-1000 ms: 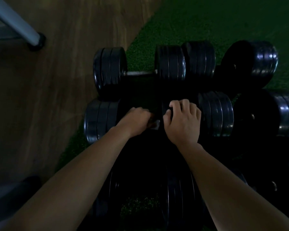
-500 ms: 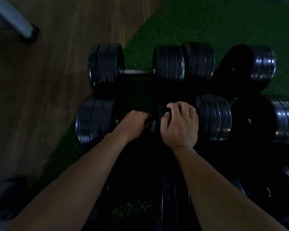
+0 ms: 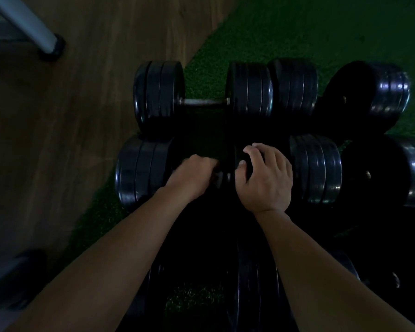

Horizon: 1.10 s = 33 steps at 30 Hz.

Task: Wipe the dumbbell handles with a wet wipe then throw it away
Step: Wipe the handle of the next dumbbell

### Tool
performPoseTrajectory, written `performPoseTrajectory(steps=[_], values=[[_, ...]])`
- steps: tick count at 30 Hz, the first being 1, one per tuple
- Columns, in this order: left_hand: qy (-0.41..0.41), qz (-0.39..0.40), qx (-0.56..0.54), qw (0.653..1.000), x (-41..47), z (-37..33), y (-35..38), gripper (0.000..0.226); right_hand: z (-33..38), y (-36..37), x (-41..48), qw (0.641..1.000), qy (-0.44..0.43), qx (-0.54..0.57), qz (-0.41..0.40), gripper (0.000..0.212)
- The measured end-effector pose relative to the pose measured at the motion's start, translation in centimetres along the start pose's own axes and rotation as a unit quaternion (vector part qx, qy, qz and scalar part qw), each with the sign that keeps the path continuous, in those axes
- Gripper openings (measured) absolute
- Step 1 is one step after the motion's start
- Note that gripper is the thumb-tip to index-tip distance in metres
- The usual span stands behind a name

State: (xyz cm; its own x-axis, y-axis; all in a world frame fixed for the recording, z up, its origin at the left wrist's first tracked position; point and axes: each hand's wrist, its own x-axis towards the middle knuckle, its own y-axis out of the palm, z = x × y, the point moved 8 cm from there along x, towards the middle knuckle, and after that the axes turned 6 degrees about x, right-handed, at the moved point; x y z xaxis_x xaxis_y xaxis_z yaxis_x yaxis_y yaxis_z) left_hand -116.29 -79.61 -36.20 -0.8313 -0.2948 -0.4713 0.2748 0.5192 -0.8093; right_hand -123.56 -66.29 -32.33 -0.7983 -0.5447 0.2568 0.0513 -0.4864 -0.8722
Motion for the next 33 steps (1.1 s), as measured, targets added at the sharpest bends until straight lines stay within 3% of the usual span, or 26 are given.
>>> performPoseTrajectory(steps=[9, 14, 20, 26, 30, 33], values=[[-0.013, 0.051, -0.085, 0.995, 0.8, -0.4, 0.3, 0.024, 0.1, 0.0, 0.1, 1.0, -0.002, -0.01, -0.003, 0.039], [-0.081, 0.013, -0.092, 0.992, 0.5, 1.9, -0.5, 0.031, 0.1, 0.0, 0.0, 1.0, -0.003, -0.012, -0.004, 0.04], [-0.057, 0.018, -0.121, 0.991, 0.9, -0.2, 0.3, 0.026, 0.0, 0.2, 0.1, 1.0, 0.0, -0.01, -0.002, 0.039], [-0.122, -0.065, -0.138, 0.981, -0.7, 2.5, 0.0, 0.023, 0.0, 0.1, 0.1, 1.0, -0.001, -0.005, -0.007, 0.039], [-0.083, -0.072, -0.095, 0.989, -0.7, -0.1, 0.3, 0.018, 0.1, 0.0, 0.1, 1.0, -0.002, -0.006, -0.009, 0.039], [-0.068, -0.119, -0.05, 0.989, -1.7, -1.5, 0.9, 0.024, 0.2, 0.0, 0.1, 1.0, -0.003, -0.01, -0.008, 0.038]])
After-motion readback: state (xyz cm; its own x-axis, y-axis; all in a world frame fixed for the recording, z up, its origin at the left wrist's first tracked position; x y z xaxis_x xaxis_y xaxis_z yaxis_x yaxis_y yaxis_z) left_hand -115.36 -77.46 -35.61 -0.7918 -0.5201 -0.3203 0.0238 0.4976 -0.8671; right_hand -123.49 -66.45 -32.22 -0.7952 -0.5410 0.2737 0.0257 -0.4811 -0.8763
